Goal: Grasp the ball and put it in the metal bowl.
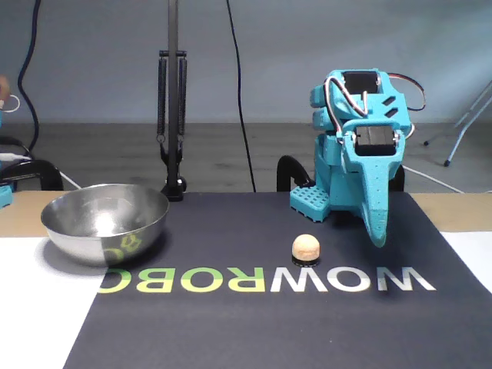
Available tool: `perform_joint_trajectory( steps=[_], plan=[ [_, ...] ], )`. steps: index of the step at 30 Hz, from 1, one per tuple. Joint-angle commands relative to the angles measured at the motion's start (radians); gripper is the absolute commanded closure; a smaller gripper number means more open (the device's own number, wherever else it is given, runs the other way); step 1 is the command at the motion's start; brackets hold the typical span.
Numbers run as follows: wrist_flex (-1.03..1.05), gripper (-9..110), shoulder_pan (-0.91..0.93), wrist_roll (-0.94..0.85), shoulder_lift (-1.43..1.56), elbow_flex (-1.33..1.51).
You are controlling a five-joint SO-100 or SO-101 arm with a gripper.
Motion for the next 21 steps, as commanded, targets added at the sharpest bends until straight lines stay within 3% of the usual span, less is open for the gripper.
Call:
perform_joint_trajectory(
  steps=[1, 14, 21],
  plan=[
    [-0.002, 101, 0.002, -0.005, 0.058, 0.031],
    [-0.002, 101, -0.005, -0.015, 0.055, 0.031],
    [0.017, 101, 0.002, -0.132, 0.040, 0.000]
  ],
)
